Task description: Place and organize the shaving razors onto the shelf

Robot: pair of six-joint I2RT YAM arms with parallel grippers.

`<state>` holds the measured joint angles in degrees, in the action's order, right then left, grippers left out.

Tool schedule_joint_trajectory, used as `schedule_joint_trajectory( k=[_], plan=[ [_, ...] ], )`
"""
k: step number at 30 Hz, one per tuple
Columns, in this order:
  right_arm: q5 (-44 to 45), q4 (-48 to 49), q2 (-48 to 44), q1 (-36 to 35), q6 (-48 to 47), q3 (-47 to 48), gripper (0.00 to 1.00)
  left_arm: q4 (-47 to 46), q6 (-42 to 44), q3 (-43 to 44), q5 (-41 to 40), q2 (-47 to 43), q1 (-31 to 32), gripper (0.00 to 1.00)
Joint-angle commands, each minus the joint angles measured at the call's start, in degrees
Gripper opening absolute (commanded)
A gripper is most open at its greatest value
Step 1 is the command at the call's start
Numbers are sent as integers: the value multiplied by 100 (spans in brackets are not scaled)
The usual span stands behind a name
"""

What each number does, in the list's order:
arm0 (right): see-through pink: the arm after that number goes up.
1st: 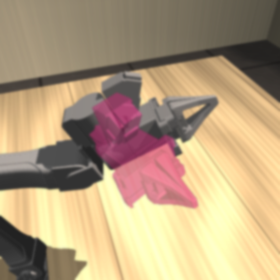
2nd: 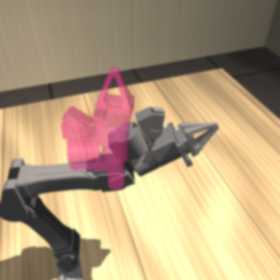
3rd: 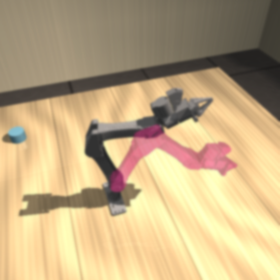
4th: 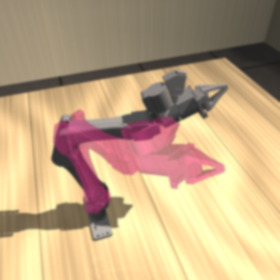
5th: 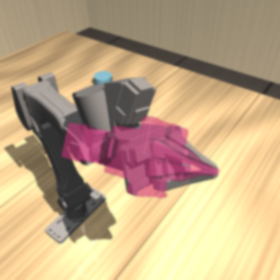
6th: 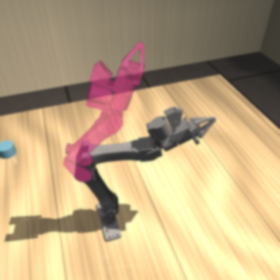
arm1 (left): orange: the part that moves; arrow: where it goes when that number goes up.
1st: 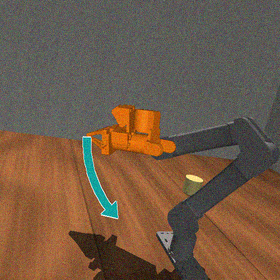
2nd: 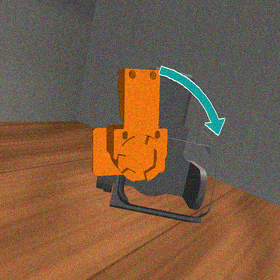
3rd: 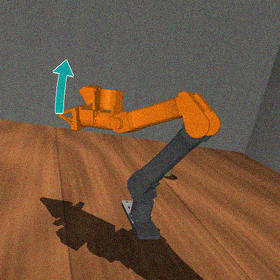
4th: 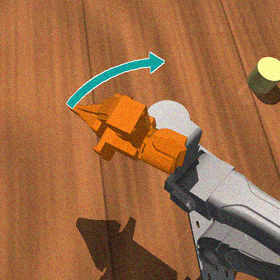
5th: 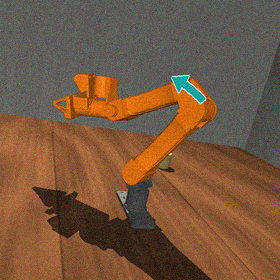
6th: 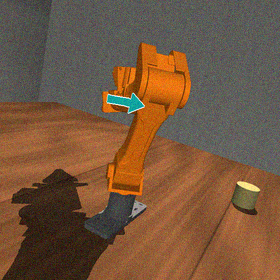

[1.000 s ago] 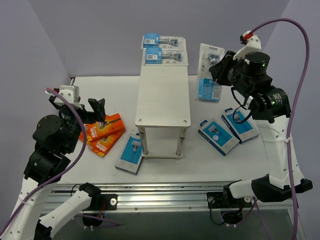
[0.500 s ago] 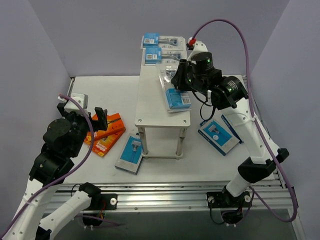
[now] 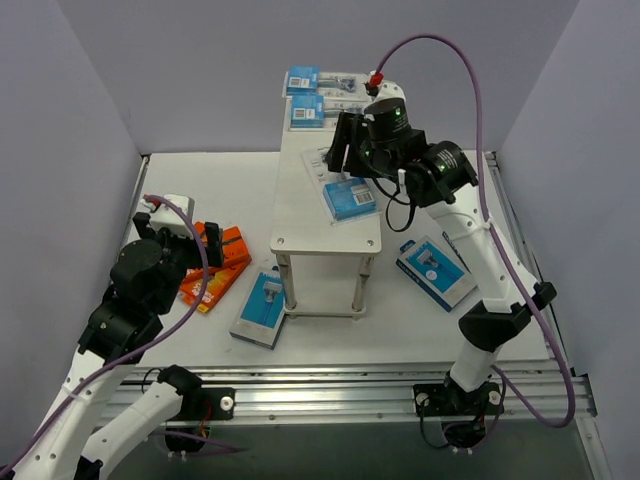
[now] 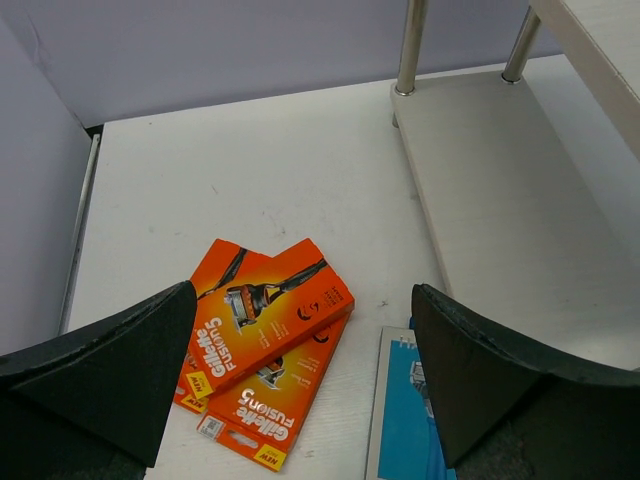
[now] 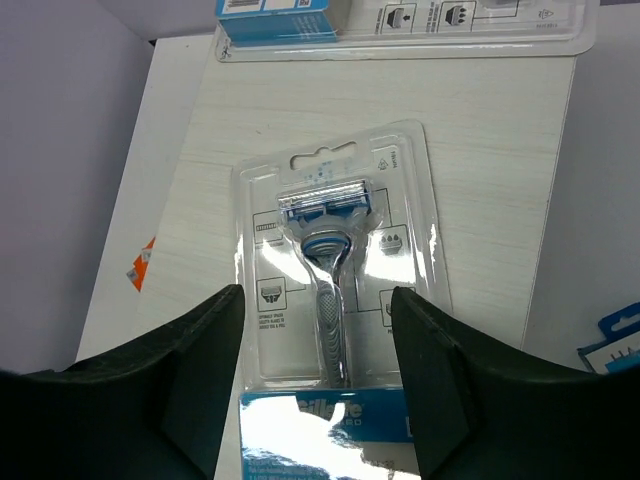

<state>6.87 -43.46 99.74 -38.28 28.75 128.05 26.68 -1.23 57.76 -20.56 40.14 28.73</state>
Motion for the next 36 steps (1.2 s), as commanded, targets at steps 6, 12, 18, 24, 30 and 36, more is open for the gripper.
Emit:
schedule_joint_trajectory(
  k=[6, 12, 18, 24, 30, 36],
  plan=[
    [25, 654, -886, 102, 201, -367, 42, -75, 18, 780, 78, -59, -8, 98],
    [226, 734, -1475, 119, 60, -1262, 35, 92, -87, 1562, 394, 213, -8, 98],
    [271, 936, -2195, 119, 7, -2283, 35, 163, -298, 2387, 929, 907, 1, 98],
    [104, 1041, -2495, 137, -71, -2864, 35, -215, -580, 2837, 1457, 1601, 19, 98],
    [-150, 1208, -2626, 146, -230, -3321, 36, -558, -623, 3048, 2056, 2296, 150, 99],
    [-467, 1507, -2802, 146, -291, -3567, 36, -707, -597, 3233, 1906, 2876, 599, 99]
  ],
)
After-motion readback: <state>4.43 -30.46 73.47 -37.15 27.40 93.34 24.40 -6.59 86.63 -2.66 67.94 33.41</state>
